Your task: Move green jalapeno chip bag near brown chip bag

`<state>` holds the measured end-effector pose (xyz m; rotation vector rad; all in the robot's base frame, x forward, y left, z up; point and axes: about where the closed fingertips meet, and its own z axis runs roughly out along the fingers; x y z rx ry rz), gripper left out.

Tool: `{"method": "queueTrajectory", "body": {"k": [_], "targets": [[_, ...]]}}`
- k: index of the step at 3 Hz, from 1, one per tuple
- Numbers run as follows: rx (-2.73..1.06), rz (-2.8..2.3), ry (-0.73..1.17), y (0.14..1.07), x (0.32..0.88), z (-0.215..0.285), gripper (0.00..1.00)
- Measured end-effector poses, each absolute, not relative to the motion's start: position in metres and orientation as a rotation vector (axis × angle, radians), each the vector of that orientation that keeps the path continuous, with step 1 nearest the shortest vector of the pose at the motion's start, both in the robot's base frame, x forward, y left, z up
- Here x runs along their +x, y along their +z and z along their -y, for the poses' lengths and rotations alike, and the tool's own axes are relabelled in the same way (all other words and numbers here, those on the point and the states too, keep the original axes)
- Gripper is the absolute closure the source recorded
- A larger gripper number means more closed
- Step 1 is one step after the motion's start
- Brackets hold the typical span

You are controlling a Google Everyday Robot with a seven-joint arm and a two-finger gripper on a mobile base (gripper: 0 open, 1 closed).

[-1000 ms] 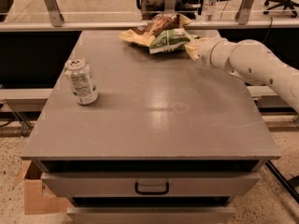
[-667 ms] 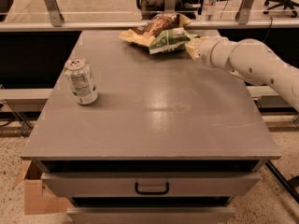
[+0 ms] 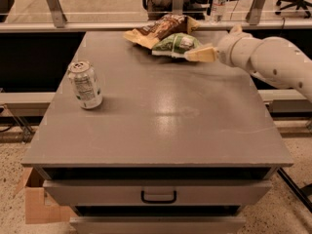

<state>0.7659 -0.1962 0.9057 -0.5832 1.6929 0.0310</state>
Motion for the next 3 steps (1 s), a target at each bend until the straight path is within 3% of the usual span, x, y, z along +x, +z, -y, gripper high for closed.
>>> {"method": "queueTrajectory", "body": {"k": [2,3], "targets": [[-0.379,-1.634,-0.232,0.974,0.704,0.291,0.0],[-0.37,-1.639,-0.259,0.973,0.7,0.304,0.0]]}}
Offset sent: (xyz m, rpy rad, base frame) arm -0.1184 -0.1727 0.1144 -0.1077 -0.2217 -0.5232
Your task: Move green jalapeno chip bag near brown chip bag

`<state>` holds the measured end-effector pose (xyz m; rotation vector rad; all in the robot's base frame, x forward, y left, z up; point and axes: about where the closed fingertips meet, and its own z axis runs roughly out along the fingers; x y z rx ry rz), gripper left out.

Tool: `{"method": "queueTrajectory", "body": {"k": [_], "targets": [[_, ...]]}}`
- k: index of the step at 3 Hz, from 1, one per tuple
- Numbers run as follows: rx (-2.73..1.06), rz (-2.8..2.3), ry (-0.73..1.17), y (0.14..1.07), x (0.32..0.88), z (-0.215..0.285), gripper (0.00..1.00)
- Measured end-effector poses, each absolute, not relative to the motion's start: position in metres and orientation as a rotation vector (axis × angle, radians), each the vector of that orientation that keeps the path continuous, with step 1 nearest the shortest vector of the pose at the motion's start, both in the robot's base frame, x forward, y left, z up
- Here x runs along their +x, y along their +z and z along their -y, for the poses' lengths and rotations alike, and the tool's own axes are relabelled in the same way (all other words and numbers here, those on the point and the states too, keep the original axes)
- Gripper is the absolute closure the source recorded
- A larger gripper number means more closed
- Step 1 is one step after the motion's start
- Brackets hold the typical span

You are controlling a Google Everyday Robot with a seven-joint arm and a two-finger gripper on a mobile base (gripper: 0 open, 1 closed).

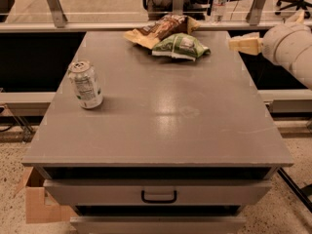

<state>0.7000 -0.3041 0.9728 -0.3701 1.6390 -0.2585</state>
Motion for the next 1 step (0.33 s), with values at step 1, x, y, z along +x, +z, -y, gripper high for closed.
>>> {"method": "queueTrajectory", "body": {"k": [1], "targets": [[-0.37,-1.639,-0.259,0.9728,0.7,0.3041,0.0]]}}
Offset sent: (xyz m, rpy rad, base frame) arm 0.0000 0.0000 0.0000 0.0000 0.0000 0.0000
